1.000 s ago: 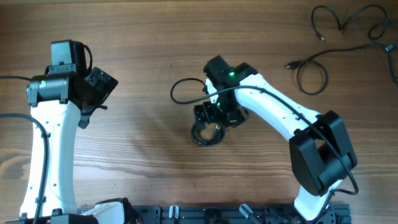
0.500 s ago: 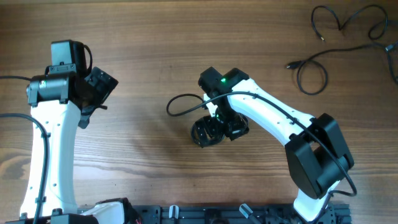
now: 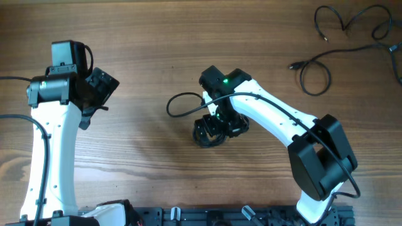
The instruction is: Untangle cables
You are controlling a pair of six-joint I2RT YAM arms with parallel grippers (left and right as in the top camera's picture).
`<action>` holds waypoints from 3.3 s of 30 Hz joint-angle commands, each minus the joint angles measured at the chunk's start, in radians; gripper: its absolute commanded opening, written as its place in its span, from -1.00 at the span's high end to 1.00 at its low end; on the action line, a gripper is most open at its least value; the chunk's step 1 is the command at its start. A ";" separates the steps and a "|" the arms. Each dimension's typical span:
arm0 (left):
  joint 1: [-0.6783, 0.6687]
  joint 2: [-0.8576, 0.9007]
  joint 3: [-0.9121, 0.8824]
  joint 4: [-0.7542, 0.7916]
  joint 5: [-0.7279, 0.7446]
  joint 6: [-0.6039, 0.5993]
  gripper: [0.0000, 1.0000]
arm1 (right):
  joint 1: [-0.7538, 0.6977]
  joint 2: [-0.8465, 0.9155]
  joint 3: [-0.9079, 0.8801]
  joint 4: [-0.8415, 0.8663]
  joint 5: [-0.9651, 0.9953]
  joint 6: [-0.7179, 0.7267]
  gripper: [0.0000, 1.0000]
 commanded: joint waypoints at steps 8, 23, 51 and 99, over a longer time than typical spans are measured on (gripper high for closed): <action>0.006 0.003 0.001 0.002 0.004 0.016 -1.00 | -0.001 0.005 -0.006 0.071 0.151 -0.020 -0.99; -0.214 0.067 -0.005 -0.118 0.220 0.203 -1.00 | -0.199 0.005 -0.006 0.098 0.094 0.063 -0.99; -0.203 0.176 -0.005 -0.095 0.164 0.192 -1.00 | -0.177 0.006 -0.266 0.363 -0.044 0.096 0.71; -0.358 0.177 -0.005 -0.103 0.323 0.299 0.67 | -0.201 -0.230 -0.158 0.346 -0.341 0.192 0.91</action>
